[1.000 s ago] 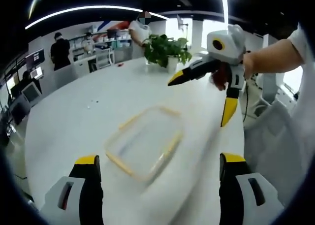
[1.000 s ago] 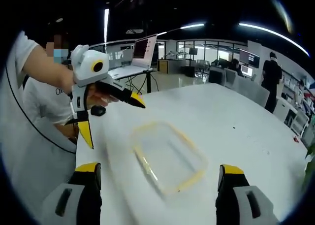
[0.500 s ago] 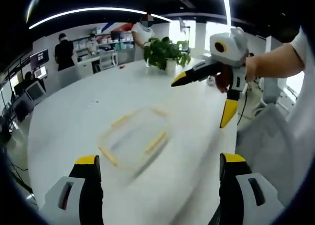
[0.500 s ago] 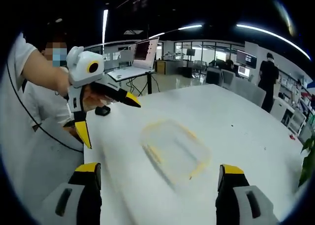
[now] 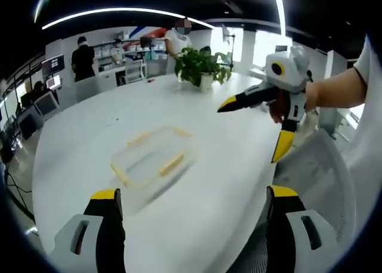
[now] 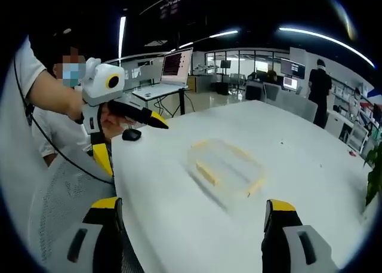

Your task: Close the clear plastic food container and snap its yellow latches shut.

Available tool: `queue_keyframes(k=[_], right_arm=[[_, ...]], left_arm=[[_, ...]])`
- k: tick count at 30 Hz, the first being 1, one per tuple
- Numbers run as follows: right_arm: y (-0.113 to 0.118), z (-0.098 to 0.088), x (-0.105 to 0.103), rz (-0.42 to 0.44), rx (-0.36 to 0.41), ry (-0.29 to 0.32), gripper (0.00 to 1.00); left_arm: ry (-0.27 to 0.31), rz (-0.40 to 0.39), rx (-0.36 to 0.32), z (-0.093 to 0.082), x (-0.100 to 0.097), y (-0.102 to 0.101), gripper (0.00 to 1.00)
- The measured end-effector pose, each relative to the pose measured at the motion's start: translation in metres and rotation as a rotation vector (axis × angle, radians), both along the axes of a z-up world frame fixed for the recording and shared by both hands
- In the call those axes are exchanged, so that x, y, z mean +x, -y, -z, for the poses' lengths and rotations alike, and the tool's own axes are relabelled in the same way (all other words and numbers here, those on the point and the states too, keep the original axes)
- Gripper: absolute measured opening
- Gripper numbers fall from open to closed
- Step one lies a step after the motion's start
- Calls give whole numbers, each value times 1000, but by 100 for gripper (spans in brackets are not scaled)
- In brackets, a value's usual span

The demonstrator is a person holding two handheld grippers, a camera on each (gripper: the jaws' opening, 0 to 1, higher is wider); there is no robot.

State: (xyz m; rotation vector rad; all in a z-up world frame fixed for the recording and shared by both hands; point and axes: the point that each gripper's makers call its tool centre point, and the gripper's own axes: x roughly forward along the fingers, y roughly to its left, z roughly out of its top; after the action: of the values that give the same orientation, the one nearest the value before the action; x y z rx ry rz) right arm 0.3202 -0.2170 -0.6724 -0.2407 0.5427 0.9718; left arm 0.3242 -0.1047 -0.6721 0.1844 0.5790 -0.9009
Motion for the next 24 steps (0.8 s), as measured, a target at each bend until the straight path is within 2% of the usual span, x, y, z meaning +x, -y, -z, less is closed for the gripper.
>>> queue_keyframes(k=[5,15,24], right_arm=[[3,-6,-7,15,20,1,99],[4,-13,-26,38,58,4,99],[3,-9,-42,41,61,2,99]], left_arm=[[0,5,14,2,-11,1,99],[-22,-34,18,4,-28,-8,99],[-31,-64,2,2,-43,-12,99]])
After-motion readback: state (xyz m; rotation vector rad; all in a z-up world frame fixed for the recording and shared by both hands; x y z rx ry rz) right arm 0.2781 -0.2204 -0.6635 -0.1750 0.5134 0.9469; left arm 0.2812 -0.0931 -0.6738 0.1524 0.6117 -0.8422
